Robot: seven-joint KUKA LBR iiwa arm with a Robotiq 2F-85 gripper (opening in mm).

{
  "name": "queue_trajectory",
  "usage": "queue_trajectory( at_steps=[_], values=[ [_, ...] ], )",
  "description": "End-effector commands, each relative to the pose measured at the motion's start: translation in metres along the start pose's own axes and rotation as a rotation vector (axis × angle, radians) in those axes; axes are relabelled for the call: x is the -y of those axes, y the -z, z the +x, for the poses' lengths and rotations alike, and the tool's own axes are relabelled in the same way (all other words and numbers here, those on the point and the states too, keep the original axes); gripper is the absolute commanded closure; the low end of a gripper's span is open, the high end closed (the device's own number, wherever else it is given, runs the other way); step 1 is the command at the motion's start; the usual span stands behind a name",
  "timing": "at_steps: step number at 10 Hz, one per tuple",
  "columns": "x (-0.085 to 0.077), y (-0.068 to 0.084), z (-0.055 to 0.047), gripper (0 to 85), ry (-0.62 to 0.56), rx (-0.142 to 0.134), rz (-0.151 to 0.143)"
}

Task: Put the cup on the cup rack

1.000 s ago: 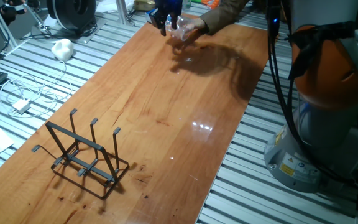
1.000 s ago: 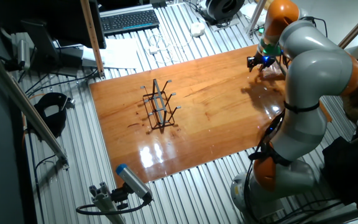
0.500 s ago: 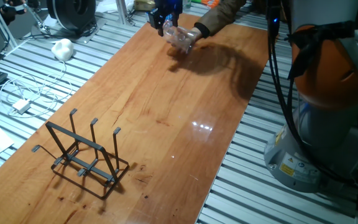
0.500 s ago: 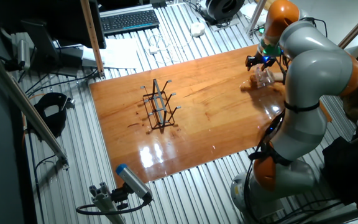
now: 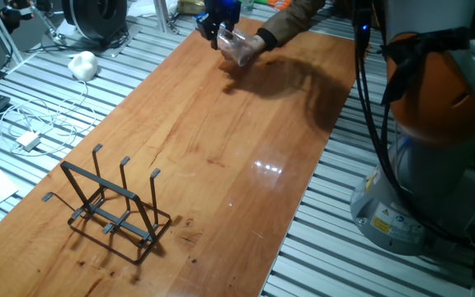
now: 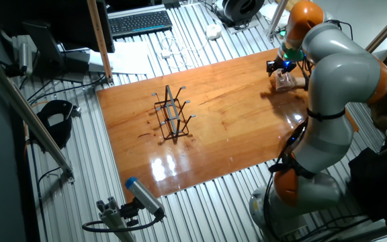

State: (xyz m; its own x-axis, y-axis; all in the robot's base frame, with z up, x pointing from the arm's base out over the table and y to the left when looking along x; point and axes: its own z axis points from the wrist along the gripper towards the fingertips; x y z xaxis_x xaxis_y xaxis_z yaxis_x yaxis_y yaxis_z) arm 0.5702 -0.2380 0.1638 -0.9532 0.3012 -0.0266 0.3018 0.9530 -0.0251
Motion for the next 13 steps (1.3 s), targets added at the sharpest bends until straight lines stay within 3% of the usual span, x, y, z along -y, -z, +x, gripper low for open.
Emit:
queue_trajectory(
  at_steps=[1,2,3,5,7,9,13],
  values=[
    [0.0,0.002,-0.002,34.0,0.005,-0.006,0.002],
    [-0.001,0.002,-0.002,51.0,0.008,-0.008,-0.004],
    [-0.001,0.002,-0.002,51.0,0.008,-0.005,-0.009],
    [-0.001,0.001,-0.002,85.0,0.023,-0.003,-0.036],
    [-0.001,0.002,-0.002,85.0,0.035,-0.009,-0.056],
    [-0.003,0.004,-0.002,85.0,0.041,-0.015,-0.053],
    [-0.029,0.024,0.001,85.0,-0.002,-0.033,-0.065]
  ],
)
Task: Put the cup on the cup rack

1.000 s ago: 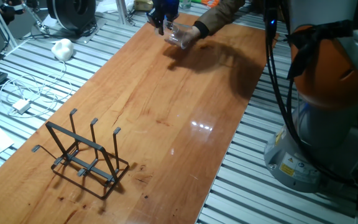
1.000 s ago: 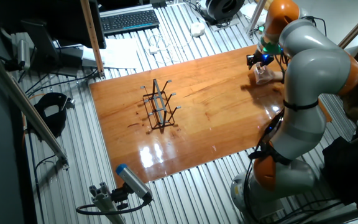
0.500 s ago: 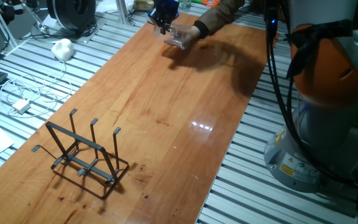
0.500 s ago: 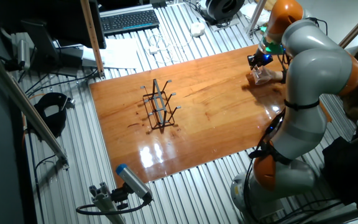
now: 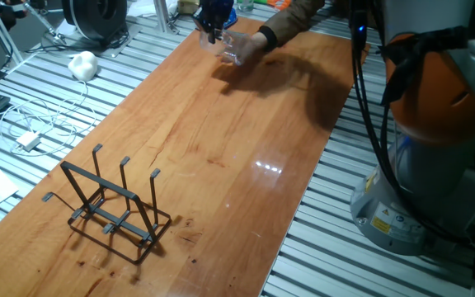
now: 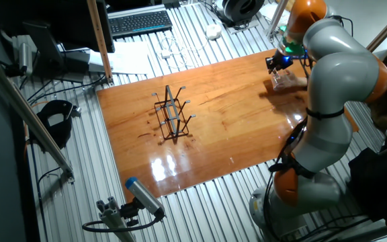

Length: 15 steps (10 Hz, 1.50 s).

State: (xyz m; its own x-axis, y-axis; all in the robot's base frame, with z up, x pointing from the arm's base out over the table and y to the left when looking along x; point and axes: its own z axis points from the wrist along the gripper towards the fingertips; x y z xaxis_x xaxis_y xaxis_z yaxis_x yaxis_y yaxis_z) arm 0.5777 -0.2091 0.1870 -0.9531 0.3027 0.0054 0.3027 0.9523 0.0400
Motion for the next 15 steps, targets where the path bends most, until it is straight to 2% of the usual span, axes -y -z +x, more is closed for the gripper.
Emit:
queue_trajectory(
  at_steps=[1,2,3,4,6,8,9,12,14,15],
  values=[
    [-0.007,0.003,0.002,85.0,-0.005,0.004,0.0],
    [-0.015,0.005,0.005,85.0,0.006,0.019,-0.019],
    [-0.024,0.009,0.009,85.0,0.009,0.03,-0.067],
    [-0.035,0.014,0.012,85.0,0.004,0.042,-0.075],
    [-0.052,0.019,0.018,85.0,-0.007,0.045,-0.078],
    [-0.065,0.019,0.026,85.0,-0.007,0.046,-0.129],
    [-0.066,0.016,0.028,85.0,-0.007,0.049,-0.146],
    [-0.063,0.012,0.024,85.0,-0.001,0.045,-0.13],
    [-0.063,0.012,0.024,85.0,0.024,0.051,-0.056],
    [-0.063,0.012,0.024,85.0,0.047,0.05,-0.028]
  ],
)
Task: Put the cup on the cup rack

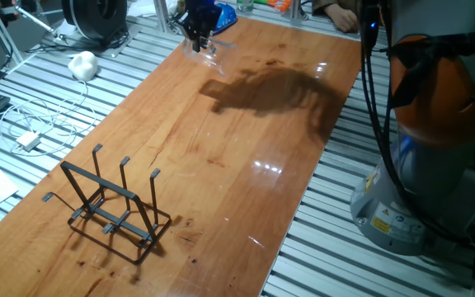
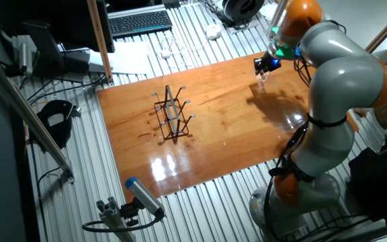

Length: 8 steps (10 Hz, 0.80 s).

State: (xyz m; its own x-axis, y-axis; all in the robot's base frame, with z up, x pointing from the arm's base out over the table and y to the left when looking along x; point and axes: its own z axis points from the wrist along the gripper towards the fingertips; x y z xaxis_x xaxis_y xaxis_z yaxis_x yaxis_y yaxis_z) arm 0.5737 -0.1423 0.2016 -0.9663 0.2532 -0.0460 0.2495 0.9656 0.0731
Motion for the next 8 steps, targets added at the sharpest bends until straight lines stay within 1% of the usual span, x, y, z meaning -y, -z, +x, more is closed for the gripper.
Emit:
queue_trajectory(
  at_steps=[1,2,3,5,6,8],
  values=[
    [-0.0001,-0.0001,-0.0001,85.0,0.031,-0.009,0.009],
    [-0.0001,-0.0001,-0.0001,85.0,0.075,-0.016,0.02],
    [-0.0001,-0.0001,-0.0001,85.0,0.145,-0.013,0.038],
    [-0.0001,-0.0001,-0.0001,85.0,0.286,-0.017,0.038],
    [-0.0001,-0.0001,-0.0001,85.0,0.309,-0.023,0.005],
    [-0.0001,-0.0001,-0.0001,85.0,0.336,-0.037,-0.041]
  ],
)
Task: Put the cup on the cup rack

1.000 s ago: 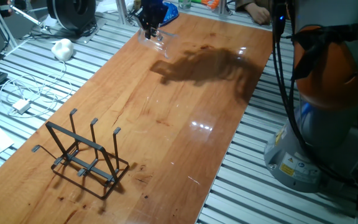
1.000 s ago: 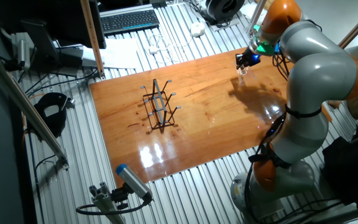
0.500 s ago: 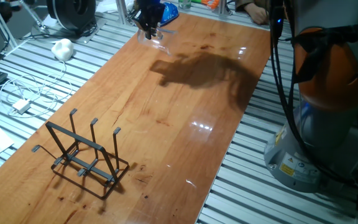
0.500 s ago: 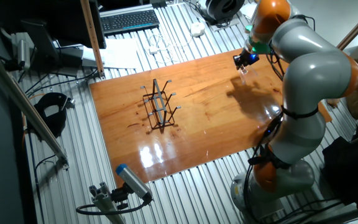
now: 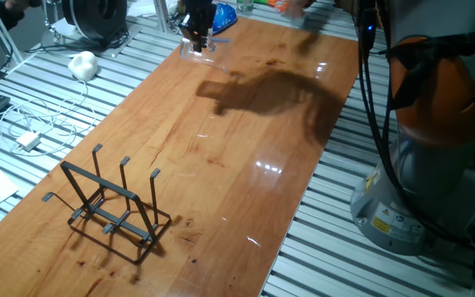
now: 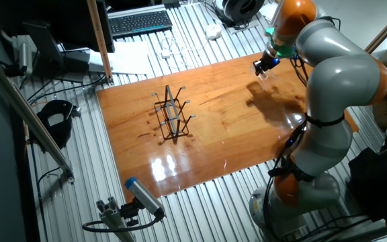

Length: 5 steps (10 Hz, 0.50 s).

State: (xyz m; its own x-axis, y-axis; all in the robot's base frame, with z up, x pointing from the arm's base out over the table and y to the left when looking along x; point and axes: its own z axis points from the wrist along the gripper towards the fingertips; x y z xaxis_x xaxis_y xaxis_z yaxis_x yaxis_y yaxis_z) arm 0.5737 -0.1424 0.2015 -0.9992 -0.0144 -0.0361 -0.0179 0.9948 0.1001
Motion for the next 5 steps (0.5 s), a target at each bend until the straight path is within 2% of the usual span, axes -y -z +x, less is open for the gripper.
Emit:
queue_trajectory(
  at_steps=[1,3,5],
  values=[
    [0.0,0.0,0.0,85.0,0.067,-0.008,-0.005],
    [0.0,0.0,0.0,85.0,0.053,0.001,-0.013],
    [-0.021,0.0,-0.004,85.0,0.01,0.0,-0.027]
  ],
)
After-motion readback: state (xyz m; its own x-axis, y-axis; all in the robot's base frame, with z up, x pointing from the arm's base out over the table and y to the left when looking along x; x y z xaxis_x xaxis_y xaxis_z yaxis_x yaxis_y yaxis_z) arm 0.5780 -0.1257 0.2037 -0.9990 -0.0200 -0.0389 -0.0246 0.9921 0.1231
